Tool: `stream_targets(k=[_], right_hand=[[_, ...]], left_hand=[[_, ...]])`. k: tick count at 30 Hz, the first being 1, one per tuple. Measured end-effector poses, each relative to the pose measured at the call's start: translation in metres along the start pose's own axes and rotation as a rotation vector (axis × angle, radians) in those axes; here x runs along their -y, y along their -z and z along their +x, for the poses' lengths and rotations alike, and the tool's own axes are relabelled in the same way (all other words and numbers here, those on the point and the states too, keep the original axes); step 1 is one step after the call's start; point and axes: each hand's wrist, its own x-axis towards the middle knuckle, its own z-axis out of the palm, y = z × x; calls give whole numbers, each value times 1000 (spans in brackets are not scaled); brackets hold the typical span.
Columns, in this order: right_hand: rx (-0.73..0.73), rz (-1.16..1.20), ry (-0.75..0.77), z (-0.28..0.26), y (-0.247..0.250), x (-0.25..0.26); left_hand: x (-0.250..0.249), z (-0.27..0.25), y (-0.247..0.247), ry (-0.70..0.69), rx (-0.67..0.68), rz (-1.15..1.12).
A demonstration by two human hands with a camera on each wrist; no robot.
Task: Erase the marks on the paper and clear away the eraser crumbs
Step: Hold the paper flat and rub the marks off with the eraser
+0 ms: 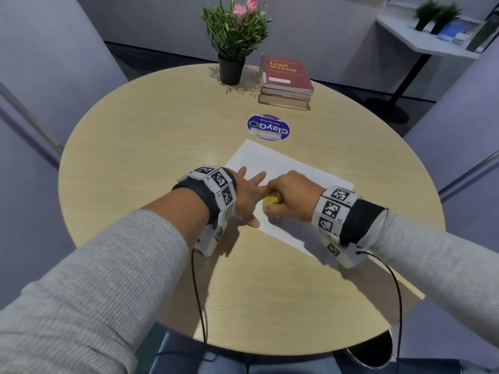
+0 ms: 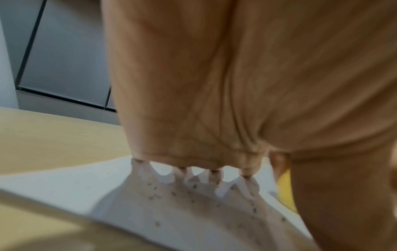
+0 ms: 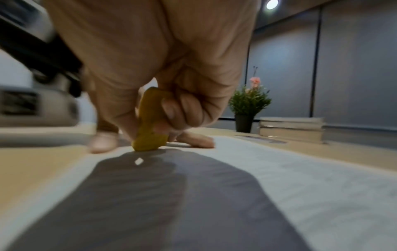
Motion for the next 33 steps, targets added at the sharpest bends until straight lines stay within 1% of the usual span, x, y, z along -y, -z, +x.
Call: stream_targets(k=[2, 3, 6, 8, 10, 11, 14, 15, 17, 19, 20, 22, 23, 26, 27, 30, 32, 33], right_hand=[[62, 19, 92, -8, -6, 9], [71, 13, 92, -8, -4, 9], [4, -12, -14, 0, 5, -3], [8, -6, 26, -4, 0, -1], [73, 10, 101, -14, -7, 7], [80, 5, 104, -15, -7, 6], [11, -10, 3, -6, 3, -5], [-4, -22, 15, -6, 3, -5], [32, -11, 110, -10, -3, 4], [66, -8, 148, -14, -5, 6], [48, -11, 106, -11, -1, 2], [2, -19, 21, -4, 6, -9], [-5, -28, 20, -4, 5, -10], [67, -27, 125, -15, -7, 3], [69, -34, 132, -17, -7, 2], [-13, -55, 21, -7, 8, -11], [2, -49, 57, -8, 6, -7], [40, -51, 112, -12, 1, 1]], left_hand=[[2, 1, -1, -16, -1, -24], [4, 2, -1, -16, -1, -25], [3, 6, -3, 4, 4, 24], [3, 6, -4, 3, -2, 29], [3, 7, -4, 8, -1, 23], [3, 8, -3, 11, -3, 34], [1, 10, -4, 17, -4, 70], [1, 10, -4, 19, 0, 60], [7, 16, -7, 14, -14, 43], [10, 22, -10, -10, -42, 45], [11, 25, -12, -20, -51, 56], [10, 26, -13, 3, -46, 83], [10, 25, -12, 12, -41, 91], [6, 15, -6, 43, -12, 85], [6, 15, -5, 34, -12, 74], [8, 22, -9, 35, -15, 72], [9, 22, -8, 13, -11, 85], [8, 19, -7, 19, -3, 82]])
